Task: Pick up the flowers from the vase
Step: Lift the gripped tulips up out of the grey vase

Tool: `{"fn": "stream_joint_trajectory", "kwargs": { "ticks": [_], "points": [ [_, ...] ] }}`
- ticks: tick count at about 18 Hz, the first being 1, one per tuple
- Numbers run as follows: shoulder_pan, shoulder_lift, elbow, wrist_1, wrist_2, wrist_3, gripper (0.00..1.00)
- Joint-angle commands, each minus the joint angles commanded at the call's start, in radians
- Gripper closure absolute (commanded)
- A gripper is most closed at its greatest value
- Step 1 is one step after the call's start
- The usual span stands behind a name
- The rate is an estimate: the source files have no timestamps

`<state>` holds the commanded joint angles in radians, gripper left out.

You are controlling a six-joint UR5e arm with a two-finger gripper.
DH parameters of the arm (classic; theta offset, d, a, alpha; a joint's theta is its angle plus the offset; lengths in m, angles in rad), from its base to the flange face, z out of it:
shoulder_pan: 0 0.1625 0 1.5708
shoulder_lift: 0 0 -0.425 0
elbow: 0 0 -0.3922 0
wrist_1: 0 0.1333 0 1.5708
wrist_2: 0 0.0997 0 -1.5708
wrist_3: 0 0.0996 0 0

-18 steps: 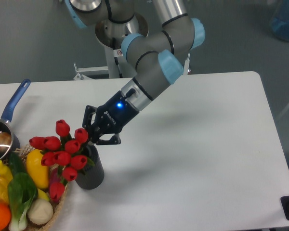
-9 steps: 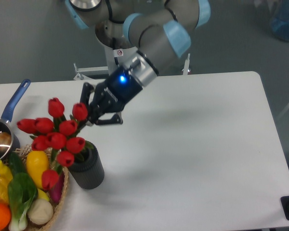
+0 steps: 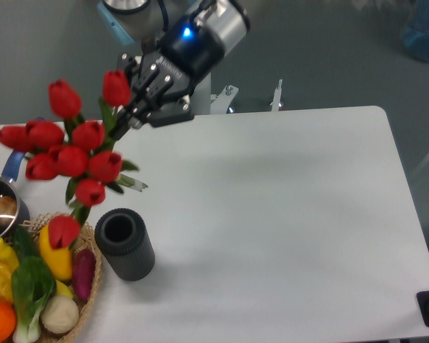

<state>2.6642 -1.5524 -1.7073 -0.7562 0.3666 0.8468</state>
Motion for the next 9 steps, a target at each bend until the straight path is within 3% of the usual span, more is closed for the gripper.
{"fn": "stream_joint_trajectory", "kwargs": {
  "ticks": [4, 9],
  "points": [
    [0.097, -0.029, -0.003, 0.000, 0.002, 0.058, 1.00],
    [0.158, -0.130, 0.005, 0.002, -0.005, 0.089, 1.00]
  ]
}}
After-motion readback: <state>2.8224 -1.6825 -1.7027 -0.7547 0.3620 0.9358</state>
